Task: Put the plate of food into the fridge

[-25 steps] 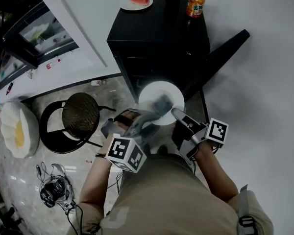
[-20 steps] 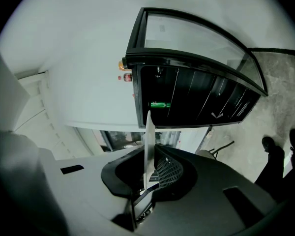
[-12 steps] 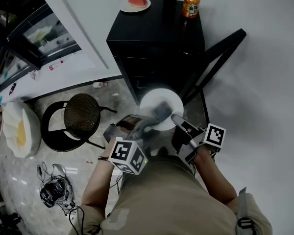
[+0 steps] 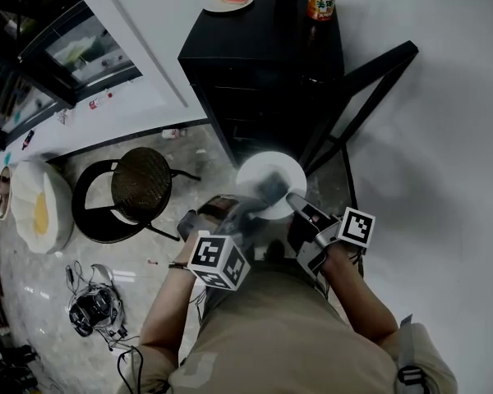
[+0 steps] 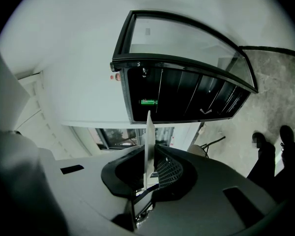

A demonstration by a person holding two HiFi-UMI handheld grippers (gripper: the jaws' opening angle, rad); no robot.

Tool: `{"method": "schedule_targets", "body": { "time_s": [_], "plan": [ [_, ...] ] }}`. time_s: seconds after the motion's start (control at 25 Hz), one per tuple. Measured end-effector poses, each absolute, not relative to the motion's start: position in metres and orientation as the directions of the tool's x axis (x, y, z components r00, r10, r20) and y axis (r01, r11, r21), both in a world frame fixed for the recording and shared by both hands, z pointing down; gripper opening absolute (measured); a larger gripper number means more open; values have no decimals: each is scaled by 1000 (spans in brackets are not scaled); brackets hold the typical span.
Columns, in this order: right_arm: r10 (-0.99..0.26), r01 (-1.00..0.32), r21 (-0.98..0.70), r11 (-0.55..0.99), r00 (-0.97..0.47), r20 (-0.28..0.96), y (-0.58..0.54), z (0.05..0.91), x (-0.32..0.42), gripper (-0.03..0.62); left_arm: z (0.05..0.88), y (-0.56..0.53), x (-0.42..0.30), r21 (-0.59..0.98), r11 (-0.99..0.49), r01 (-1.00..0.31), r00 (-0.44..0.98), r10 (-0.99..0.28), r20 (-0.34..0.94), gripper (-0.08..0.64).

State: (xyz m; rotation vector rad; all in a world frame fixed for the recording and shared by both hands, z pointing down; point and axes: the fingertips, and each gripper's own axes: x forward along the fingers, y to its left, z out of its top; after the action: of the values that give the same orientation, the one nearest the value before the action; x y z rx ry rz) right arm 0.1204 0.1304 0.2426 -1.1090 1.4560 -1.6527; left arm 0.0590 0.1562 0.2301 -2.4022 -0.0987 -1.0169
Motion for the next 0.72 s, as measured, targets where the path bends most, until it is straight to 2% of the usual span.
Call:
{"method": "schedule_targets", "body": {
  "time_s": [0.72],
  "plan": [
    [-870,-61,-975,-213,-443,217,132,278,112,46,264,155,47,-346,-911,222,680,-110,725,109]
  ]
}}
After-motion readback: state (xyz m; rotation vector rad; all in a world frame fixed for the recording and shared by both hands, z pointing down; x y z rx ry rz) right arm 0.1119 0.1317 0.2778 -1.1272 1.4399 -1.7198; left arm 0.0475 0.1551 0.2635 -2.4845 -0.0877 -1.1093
